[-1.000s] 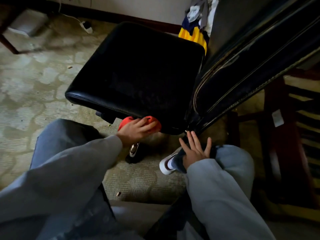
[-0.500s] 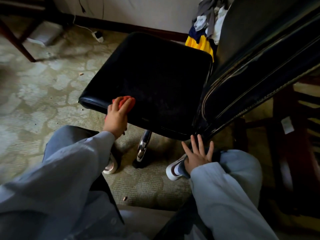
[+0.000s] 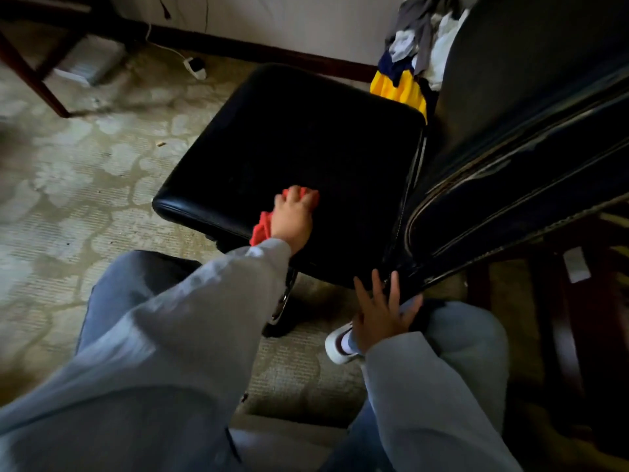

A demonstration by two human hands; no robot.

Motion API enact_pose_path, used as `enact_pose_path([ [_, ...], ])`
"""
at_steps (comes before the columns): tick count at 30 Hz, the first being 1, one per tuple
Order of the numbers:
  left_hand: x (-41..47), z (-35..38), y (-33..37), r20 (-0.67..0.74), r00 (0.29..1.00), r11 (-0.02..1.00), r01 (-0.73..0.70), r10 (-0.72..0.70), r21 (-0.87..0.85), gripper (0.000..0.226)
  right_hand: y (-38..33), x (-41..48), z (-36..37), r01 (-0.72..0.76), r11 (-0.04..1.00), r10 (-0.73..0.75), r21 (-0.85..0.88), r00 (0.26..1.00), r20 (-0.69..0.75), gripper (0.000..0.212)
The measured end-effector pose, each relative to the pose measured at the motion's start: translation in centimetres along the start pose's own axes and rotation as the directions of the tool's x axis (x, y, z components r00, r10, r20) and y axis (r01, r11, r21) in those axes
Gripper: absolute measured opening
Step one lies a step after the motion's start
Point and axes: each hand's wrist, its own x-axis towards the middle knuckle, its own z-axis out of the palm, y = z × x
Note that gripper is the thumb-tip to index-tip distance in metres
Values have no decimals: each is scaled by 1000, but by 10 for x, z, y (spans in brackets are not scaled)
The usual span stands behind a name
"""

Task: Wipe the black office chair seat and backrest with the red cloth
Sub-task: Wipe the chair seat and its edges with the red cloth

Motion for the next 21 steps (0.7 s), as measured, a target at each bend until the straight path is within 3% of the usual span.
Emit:
enact_pose_path([
  [3,-36,6,22,109,966,968,-241,232,75,48,-10,5,1,-110,993,108,33,993,50,60],
  [6,-58,13,22,250,873,905,-424,419,-34,45,-13,5,1,-183,977,183,110,983,8,60],
  [7,-60,12,16,251,832,869,-481,494,-116,43,-13,3,1,-182,975,184,124,983,-3,60],
  [9,-54,10,-4,93,782,773,-577,616,-264,39,-13,1,3,-158,981,156,111,988,20,60],
  [11,-34,-1,-35,-115,850,795,-522,514,-310,38,-11,0,1,-157,985,155,79,987,32,58],
  [14,8,-30,-86,-256,953,961,-212,163,-179,44,-7,2,-3,-168,984,155,66,974,165,67],
  [16,35,-49,-113,-243,970,997,-5,-13,-73,47,-7,5,-2,-168,984,153,67,970,187,69],
  [18,55,-65,-130,-198,967,986,151,-163,-74,47,-5,5,5,-127,991,122,42,986,110,62],
  [21,74,-68,-137,-159,943,956,284,-292,-75,42,-4,6,10,-153,987,149,48,987,64,62],
])
